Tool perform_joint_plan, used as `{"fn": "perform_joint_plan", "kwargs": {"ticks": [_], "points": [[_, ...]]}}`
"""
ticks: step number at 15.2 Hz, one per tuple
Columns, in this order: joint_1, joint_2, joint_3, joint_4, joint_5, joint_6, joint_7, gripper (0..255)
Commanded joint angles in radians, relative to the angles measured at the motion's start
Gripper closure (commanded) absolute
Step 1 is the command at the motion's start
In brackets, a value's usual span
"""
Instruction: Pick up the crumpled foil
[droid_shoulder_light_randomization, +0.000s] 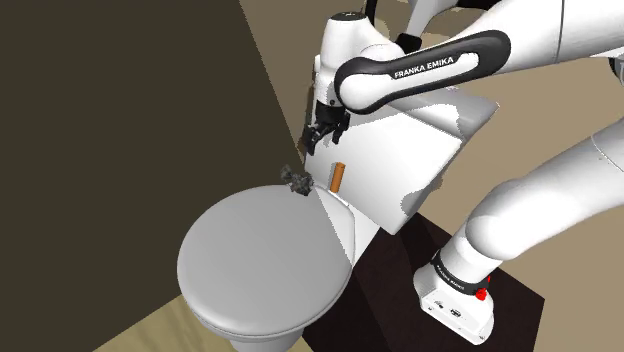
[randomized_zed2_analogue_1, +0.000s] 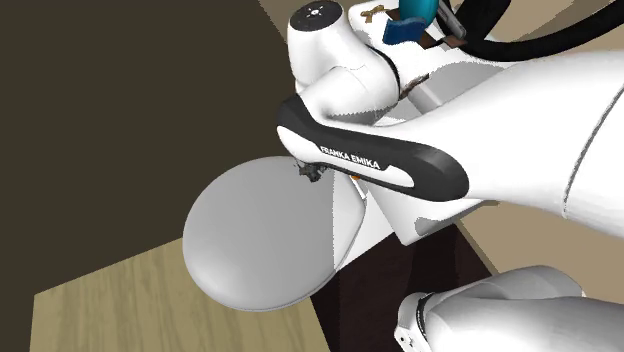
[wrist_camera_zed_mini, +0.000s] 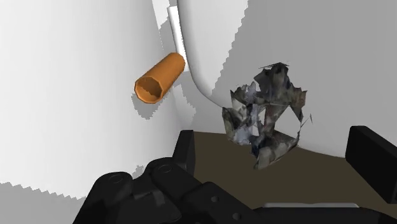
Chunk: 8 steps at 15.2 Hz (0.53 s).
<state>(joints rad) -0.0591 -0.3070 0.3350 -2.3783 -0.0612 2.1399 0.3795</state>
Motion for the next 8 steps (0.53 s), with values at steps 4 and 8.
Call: {"fn": "perform_joint_plan", "kwargs": {"ticks": [4,8], "points": [[-0.038,0.204,0.073,0.073,-0.162,0.09,0.193,0],[-0.04,0.387,0.089,0.172,-0.329,0.114,0.359,0]]}}
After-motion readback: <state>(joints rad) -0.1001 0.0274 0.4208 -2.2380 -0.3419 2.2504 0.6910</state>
